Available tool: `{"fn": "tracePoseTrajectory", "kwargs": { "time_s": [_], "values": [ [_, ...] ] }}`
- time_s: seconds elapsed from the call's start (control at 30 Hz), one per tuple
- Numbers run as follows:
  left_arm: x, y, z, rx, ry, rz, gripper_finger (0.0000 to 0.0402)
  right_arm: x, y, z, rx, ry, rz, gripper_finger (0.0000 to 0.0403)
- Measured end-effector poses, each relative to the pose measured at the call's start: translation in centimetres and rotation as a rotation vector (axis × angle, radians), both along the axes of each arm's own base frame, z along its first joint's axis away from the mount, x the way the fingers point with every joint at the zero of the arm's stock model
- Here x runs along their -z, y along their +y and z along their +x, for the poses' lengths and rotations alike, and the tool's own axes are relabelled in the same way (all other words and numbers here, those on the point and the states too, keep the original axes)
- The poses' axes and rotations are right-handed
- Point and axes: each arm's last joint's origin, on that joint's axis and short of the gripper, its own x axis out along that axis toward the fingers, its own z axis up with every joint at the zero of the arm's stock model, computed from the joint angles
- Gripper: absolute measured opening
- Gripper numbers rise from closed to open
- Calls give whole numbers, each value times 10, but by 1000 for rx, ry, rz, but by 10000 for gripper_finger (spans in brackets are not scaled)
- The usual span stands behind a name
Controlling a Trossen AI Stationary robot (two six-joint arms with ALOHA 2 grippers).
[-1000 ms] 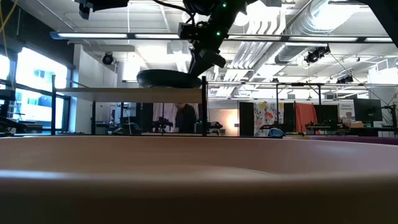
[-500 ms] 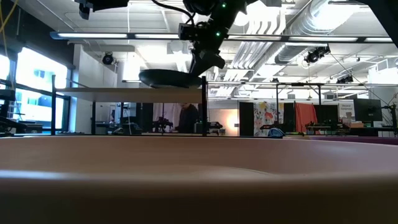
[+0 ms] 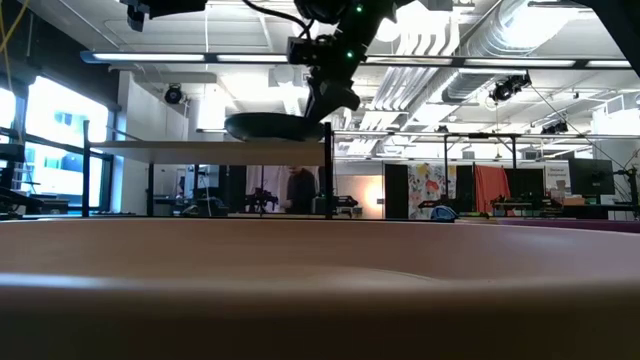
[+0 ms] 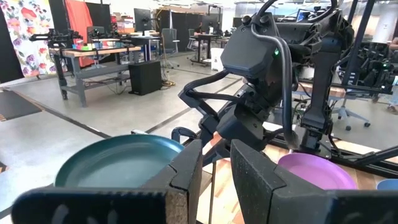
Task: Place and stack plates onto a shelf
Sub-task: Put the dark green plate on the right part of the shelf, then stack the bottom light brown plate on top the green plate on the shelf
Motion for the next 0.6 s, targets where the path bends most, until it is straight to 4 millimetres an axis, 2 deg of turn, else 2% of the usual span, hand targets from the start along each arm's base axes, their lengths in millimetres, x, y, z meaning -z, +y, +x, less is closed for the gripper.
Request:
{"fn": "tracePoseTrajectory", "kwargs": {
  "time_s": [0.3,0.6],
  "values": [
    [0,0,0,0,-1,0,74,1,-1,-1,-7,10,3,88],
    [0,0,0,0,0,0,74,2,2,-5,9,69,-19,97]
  ]
}}
